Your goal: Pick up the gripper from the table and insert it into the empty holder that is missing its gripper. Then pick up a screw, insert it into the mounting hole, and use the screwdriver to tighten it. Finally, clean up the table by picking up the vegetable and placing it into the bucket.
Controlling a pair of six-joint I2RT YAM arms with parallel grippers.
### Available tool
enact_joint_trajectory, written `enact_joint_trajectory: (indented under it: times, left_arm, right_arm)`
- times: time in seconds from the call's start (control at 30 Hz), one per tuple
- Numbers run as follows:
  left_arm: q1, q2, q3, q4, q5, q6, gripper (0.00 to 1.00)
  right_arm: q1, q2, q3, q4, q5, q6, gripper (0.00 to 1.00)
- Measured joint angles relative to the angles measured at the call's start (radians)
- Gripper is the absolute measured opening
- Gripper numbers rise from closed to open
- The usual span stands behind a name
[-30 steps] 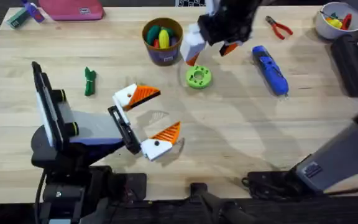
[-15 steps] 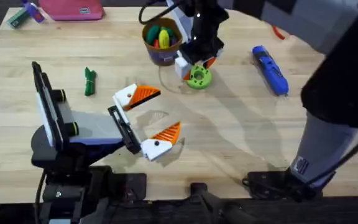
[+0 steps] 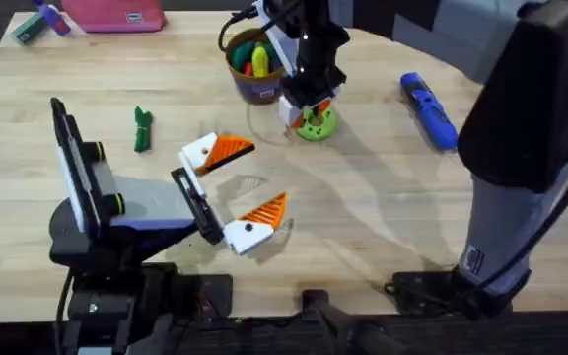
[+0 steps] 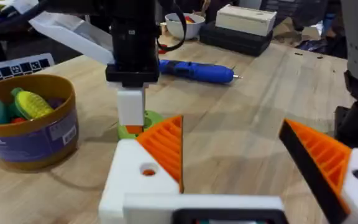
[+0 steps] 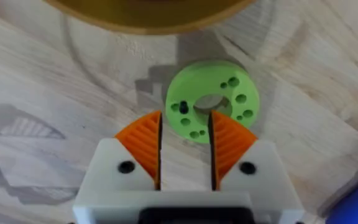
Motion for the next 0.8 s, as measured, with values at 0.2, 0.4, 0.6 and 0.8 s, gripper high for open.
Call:
enact_joint_trajectory:
  times: [0.2,0.4,0.6,0.8]
  left_arm:
    - [0.0,0.0,0.0,0.0,0.0,0.0,0.985]
    - [0.0,0.0,0.0,0.0,0.0,0.0,0.985]
    - [0.0,0.0,0.0,0.0,0.0,0.0,0.985]
    - [0.0,0.0,0.0,0.0,0.0,0.0,0.985]
  right_arm:
    - [0.001,0.0,0.0,0.026,0.0,0.0,0.379]
    - [0.001,0.011,0.0,0.03,0.0,0.0,0.324]
    - [0.003,0.018,0.0,0.03,0.0,0.0,0.29]
    - [0.004,0.03,0.0,0.03,0.0,-0.001,0.234]
